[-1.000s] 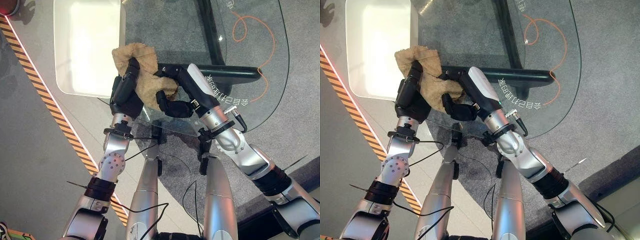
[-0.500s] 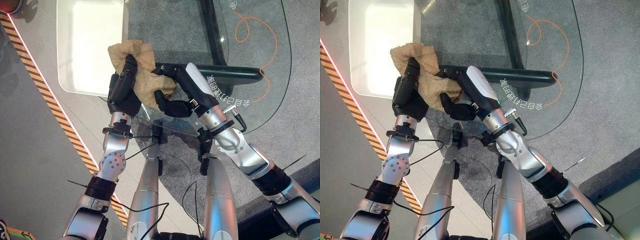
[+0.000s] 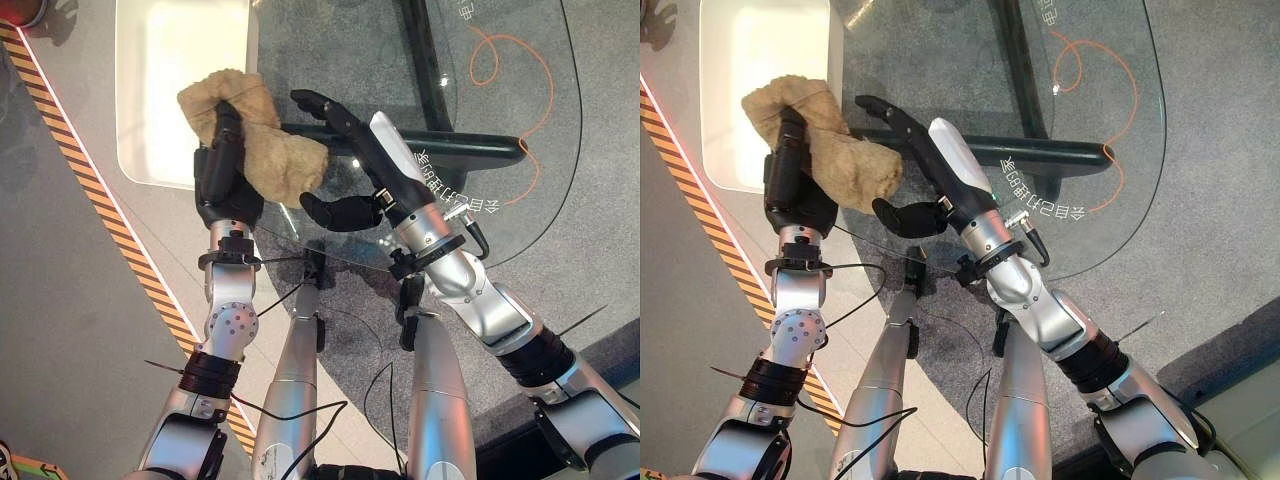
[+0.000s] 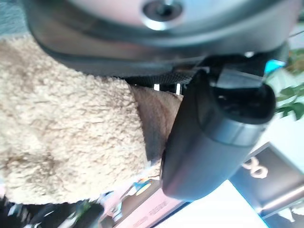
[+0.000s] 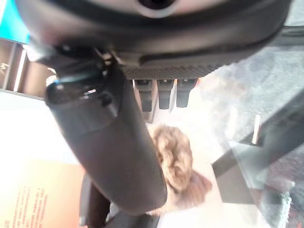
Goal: Wipe the table with a cloth and put it in the basket.
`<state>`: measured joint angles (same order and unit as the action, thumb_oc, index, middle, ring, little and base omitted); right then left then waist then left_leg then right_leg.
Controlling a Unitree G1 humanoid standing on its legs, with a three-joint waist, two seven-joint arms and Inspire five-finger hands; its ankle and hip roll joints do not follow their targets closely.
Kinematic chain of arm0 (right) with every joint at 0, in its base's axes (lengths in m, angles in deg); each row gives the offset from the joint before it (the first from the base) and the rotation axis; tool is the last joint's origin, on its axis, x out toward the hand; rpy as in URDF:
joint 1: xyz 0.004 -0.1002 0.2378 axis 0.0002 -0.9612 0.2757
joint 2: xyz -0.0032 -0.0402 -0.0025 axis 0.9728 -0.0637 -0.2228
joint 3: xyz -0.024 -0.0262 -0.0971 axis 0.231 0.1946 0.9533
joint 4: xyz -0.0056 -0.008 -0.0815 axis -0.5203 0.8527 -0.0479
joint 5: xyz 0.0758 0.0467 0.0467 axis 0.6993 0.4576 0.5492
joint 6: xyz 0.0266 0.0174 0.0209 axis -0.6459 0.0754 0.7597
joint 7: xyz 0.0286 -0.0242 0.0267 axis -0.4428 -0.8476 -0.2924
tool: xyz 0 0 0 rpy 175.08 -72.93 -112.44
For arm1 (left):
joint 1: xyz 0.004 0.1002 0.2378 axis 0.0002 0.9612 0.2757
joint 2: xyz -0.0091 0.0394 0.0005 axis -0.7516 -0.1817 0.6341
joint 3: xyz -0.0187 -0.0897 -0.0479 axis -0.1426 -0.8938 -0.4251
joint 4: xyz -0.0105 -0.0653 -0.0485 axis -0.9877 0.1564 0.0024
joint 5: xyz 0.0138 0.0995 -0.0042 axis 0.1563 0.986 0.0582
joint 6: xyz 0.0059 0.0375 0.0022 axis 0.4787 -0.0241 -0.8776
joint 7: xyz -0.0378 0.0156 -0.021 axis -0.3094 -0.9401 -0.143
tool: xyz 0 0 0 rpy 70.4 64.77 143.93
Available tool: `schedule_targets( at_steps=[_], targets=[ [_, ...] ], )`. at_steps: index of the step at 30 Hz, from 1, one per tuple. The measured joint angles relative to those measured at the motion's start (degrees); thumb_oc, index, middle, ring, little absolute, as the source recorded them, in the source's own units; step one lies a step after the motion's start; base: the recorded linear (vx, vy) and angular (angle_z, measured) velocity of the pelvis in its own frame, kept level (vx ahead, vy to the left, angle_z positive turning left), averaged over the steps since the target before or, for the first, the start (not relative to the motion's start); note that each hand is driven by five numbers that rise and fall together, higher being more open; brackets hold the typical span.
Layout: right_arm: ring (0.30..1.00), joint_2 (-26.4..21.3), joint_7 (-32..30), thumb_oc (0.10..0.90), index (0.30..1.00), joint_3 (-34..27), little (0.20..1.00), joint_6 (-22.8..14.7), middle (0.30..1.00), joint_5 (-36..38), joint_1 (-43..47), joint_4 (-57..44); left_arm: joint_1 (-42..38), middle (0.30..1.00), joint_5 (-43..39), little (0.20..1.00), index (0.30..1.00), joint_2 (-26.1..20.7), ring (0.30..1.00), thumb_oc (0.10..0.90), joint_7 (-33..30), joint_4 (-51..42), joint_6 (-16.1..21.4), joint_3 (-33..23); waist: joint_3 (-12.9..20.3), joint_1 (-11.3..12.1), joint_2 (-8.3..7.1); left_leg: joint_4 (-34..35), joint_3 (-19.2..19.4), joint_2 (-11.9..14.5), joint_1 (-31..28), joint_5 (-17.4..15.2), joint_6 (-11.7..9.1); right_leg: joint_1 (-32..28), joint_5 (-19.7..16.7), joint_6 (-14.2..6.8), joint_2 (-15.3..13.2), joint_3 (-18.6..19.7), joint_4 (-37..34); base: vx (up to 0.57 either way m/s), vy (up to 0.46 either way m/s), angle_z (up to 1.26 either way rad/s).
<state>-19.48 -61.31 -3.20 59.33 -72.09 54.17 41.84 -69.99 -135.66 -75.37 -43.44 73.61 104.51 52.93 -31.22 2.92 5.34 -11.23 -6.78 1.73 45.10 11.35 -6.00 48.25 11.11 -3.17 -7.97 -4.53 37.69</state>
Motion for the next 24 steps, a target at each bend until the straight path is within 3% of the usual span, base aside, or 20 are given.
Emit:
schedule_targets(
  at_steps=[13, 24],
  targets=[
    [0.9, 1.15, -0.44, 0.8, 0.9, 0.13, 0.9, 0.7, 0.9, -1.1, 1.16, 0.03, -0.9, 0.3, 5.82, 0.2, 0.3, 0.19, 0.3, 0.1, -9.87, 0.06, 3.38, -1.54, 0.01, 0.08, -0.46, 0.03, -0.01, -0.06, -0.03, 0.36, -0.22, 0.09, -0.02, 0.01, -0.11, 0.01, 0.23, 0.0, 0.0, 0.0],
    [0.9, 1.77, -10.07, 0.8, 0.9, -2.35, 0.9, 1.08, 0.9, -1.4, -0.01, 6.56, -1.23, 0.3, 9.98, 0.2, 0.3, 0.19, 0.3, 0.1, -10.85, 0.32, 3.6, -1.65, 0.01, -0.14, -0.47, 0.11, 0.11, -0.11, -0.09, 0.19, 0.02, 0.12, -0.06, 0.08, -0.19, 0.22, 0.08, -0.01, 0.018, 0.0]
  ],
)
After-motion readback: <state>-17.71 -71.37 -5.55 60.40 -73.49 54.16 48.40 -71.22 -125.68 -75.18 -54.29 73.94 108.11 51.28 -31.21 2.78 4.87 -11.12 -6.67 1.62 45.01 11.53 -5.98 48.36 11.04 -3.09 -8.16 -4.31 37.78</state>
